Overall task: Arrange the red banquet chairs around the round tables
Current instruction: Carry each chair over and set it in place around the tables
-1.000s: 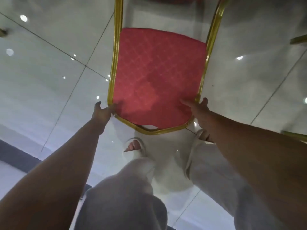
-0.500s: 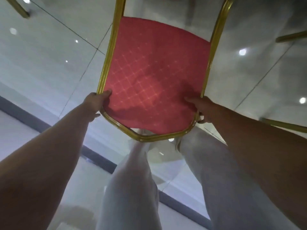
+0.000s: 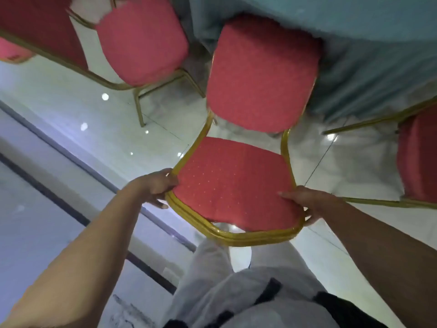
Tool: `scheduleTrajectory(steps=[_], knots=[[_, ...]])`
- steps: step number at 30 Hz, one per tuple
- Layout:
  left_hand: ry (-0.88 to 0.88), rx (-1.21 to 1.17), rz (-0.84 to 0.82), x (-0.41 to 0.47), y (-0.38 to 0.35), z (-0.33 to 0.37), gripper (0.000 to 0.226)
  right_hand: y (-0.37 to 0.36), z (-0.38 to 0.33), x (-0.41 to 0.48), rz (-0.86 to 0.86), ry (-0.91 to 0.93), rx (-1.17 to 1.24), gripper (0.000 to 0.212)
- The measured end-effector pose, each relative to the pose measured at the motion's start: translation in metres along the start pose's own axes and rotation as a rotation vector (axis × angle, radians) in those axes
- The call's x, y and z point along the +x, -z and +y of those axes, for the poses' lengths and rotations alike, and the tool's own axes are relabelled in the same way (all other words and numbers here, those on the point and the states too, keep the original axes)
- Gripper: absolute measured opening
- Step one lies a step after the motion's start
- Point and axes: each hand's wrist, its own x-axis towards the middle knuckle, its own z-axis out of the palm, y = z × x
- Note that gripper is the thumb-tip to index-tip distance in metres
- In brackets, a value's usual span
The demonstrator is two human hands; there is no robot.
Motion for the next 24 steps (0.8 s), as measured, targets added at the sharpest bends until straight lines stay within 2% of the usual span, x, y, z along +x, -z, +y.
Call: scheduleTrajectory(steps=[2, 6, 9, 11, 14, 17, 20, 22, 24], knots=[[-0.040, 0.080, -0.032, -0.019, 0.007, 0.013, 0.016, 0.010, -0.004, -0.030, 0.018, 0.040, 0.015, 0.080], [-0.067, 0.044, -0.142, -0.042, 0.018, 0.020, 0.005, 0.019, -0.010, -0.068, 0.087, 0.083, 0.062, 0.062], [-0.079, -0.017, -0.176, -0.050, 0.030, 0.020, 0.011, 0.013, -0.008, -0.081, 0.143, 0.122, 0.126, 0.053], [-0.097, -0.091, -0.117, -0.056, 0.039, 0.027, 0.017, 0.003, -0.002, -0.082, 0.165, 0.133, 0.175, 0.046], [-0.144, -0.238, 0.055, -0.066, 0.045, 0.050, 0.021, -0.017, 0.007, -0.080, 0.150, 0.123, 0.281, 0.030], [-0.211, -0.347, 0.175, -0.074, 0.051, 0.062, 0.022, -0.035, 0.015, -0.085, 0.078, 0.146, 0.352, 0.038], [-0.305, -0.354, 0.184, -0.077, 0.052, 0.060, 0.023, -0.040, 0.017, -0.097, 0.073, 0.221, 0.483, 0.053], [-0.364, -0.360, 0.143, -0.078, 0.046, 0.057, 0.025, -0.044, 0.012, -0.112, 0.171, 0.286, 0.384, 0.057], [-0.389, -0.328, 0.130, -0.077, 0.039, 0.059, 0.042, -0.050, -0.004, -0.133, 0.279, 0.403, 0.185, 0.060]])
